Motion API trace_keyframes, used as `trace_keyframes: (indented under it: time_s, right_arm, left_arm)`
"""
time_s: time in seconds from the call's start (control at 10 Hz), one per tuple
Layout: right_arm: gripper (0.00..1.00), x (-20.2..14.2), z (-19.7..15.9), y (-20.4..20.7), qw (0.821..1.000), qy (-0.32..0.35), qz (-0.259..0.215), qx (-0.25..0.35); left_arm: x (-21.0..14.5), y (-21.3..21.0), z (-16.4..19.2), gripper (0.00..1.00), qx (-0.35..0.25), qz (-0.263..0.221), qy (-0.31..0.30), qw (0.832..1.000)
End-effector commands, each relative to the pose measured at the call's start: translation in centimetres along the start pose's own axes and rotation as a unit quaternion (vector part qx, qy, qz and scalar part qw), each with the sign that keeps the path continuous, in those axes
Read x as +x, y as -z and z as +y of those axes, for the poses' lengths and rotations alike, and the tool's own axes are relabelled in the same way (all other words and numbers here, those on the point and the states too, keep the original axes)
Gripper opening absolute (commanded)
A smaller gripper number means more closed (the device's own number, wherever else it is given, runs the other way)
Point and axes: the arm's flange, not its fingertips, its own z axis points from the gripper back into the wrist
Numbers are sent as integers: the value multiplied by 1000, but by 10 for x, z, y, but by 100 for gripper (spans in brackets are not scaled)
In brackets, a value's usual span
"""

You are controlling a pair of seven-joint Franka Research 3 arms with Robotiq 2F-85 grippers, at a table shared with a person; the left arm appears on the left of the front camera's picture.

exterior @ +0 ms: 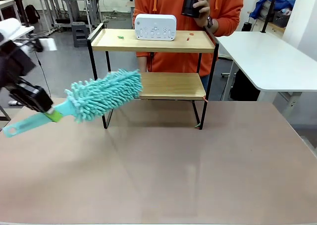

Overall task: Clean the shelf.
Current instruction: Clean the specific tier of the Shelf with the Duster once objects are removed.

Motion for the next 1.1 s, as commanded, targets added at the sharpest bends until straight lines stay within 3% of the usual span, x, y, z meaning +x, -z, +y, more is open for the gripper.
trace_keyframes:
  time_s: [0.0, 0.4, 1.0]
  right_arm:
    - [100, 3, 2, 1, 1000, -12, -10, 12]
    - [100, 3, 2, 1, 1000, -12, -10, 12]
    - [100, 3, 2, 1, 1000, -12, -10, 12]
  left_arm:
    - [-15, 7, 2, 12, -15, -9, 14, 1000]
    - [25, 33, -22, 12, -34, 2, 51, 998]
    - [131, 96, -112, 12, -18, 6, 95, 995]
